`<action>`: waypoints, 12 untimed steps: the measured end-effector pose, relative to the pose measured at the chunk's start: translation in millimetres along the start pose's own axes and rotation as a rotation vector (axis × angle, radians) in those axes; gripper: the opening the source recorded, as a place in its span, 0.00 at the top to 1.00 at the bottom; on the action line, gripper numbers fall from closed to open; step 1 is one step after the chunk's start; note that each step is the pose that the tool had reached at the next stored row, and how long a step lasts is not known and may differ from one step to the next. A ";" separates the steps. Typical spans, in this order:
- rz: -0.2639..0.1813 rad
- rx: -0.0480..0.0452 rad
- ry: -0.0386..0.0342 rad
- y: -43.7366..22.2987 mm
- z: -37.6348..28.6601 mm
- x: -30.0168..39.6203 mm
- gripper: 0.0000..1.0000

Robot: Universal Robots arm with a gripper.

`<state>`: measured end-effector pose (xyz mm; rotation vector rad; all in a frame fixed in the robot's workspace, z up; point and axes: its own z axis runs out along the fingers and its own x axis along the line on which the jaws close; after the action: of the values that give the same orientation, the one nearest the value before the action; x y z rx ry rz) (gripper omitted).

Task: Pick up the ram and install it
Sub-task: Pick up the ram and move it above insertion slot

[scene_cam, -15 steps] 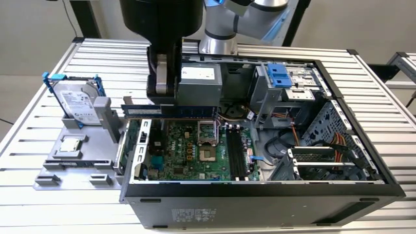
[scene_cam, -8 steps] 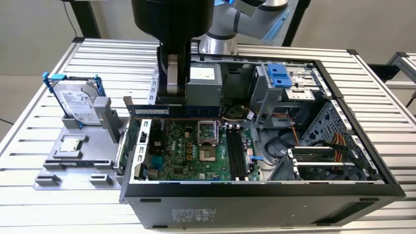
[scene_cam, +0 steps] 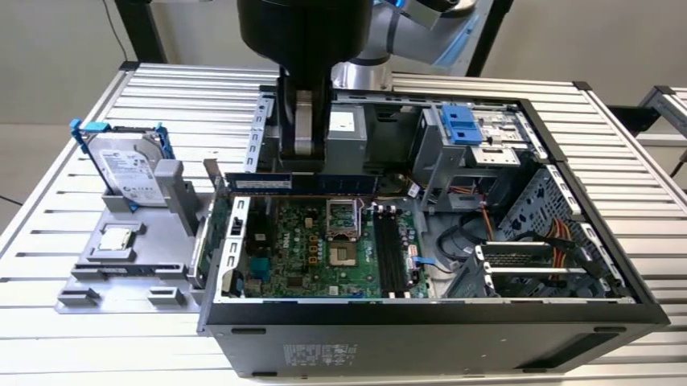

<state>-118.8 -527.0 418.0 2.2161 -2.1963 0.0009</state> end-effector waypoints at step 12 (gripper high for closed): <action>0.000 0.0000 0.0000 -16.9 -0.3 0.2 1.00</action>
<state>-101.8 -527.1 418.0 2.2161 -2.1963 0.0010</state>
